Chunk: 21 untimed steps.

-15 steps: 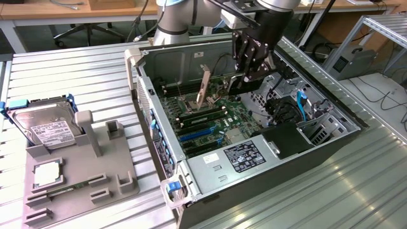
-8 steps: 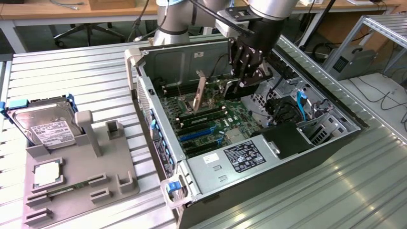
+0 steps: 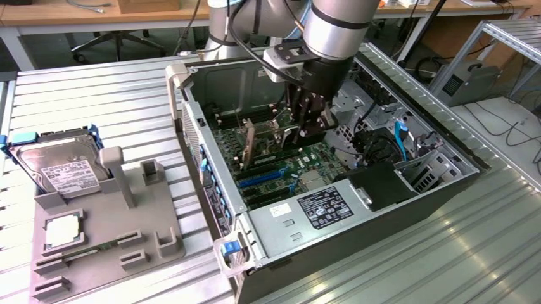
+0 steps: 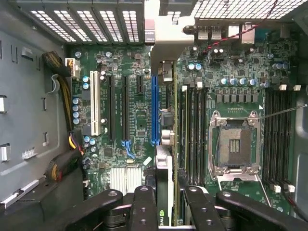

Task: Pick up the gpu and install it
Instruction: 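Insert the gpu into the slot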

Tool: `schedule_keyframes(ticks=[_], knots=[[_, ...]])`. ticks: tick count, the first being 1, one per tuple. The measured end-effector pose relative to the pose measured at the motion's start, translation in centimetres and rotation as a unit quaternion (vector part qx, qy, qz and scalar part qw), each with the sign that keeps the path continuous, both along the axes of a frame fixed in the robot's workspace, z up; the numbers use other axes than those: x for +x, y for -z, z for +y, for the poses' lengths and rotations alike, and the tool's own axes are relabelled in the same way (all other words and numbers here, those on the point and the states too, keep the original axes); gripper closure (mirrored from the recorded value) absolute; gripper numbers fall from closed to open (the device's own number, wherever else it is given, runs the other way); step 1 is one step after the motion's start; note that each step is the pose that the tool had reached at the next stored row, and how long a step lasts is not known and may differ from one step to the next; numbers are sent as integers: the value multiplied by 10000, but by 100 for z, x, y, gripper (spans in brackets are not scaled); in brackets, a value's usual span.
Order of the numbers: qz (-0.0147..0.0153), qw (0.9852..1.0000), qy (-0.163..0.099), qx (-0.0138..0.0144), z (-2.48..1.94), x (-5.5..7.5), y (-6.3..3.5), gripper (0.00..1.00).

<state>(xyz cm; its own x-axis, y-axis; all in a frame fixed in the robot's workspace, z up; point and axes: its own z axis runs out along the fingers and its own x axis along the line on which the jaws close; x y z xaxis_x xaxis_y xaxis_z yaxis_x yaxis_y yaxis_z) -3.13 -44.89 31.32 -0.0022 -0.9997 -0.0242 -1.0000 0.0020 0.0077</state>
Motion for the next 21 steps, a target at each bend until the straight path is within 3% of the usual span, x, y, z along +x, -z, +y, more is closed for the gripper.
schedule_keyframes(ticks=[9, 21], knots=[[-1, 10000, 0, 0, 0, -77, 7, 73], [-39, 10000, 0, 1, 0, -186, 186, 73]])
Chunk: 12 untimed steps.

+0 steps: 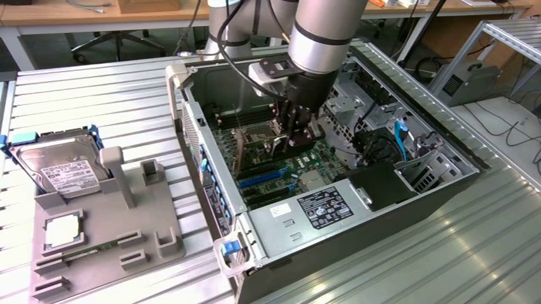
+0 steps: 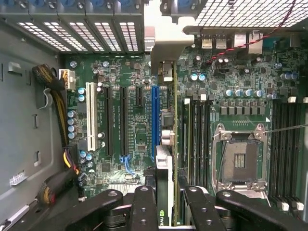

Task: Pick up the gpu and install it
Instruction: 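Insert the gpu into the slot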

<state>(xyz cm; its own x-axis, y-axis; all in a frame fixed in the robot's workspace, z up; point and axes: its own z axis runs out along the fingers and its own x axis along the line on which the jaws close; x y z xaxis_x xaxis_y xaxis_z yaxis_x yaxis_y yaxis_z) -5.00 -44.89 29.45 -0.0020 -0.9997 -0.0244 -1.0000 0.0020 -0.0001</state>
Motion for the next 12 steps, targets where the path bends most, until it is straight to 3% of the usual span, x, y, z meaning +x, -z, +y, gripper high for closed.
schedule_keyframes(ticks=[4, 12], knots=[[-1, 10000, 0, 1, -2, -5, 6, 73], [-1, 10000, 0, 0, -48, -4, 5, 73]])
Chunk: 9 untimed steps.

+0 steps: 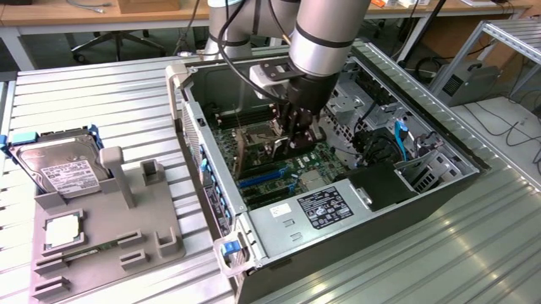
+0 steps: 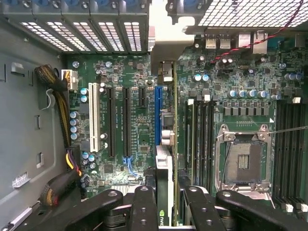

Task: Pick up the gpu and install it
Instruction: 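Insert the gpu into the slot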

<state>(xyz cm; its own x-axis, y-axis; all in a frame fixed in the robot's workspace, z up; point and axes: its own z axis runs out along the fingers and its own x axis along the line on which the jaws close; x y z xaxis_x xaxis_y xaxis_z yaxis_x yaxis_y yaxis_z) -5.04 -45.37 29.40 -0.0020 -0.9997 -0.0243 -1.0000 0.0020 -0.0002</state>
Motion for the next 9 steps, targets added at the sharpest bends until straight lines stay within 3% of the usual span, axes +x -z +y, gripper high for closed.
schedule_keyframes(ticks=[9], knots=[[0, 10000, 0, 0, -13, -2, 69, 73]])
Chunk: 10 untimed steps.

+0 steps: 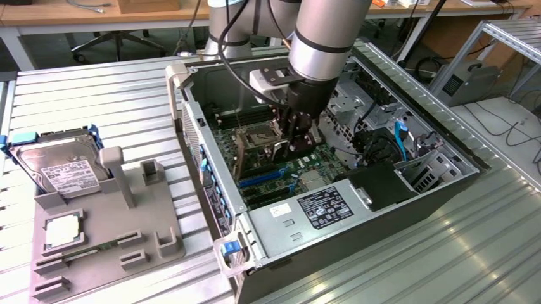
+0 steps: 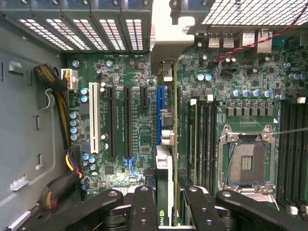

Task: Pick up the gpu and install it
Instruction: 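Insert the gpu into the slot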

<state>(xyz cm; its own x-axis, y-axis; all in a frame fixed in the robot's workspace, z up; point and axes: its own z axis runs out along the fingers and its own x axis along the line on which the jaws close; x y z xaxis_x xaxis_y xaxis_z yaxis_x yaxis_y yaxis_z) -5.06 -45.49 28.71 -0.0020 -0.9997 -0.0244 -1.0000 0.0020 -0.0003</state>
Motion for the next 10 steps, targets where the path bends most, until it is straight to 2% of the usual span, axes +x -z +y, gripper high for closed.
schedule_keyframes(ticks=[4, 10], knots=[[0, 10000, 0, 0, -1, -3, 41, 73], [-1, 10000, 0, 1, 0, -23, 45, 73]])
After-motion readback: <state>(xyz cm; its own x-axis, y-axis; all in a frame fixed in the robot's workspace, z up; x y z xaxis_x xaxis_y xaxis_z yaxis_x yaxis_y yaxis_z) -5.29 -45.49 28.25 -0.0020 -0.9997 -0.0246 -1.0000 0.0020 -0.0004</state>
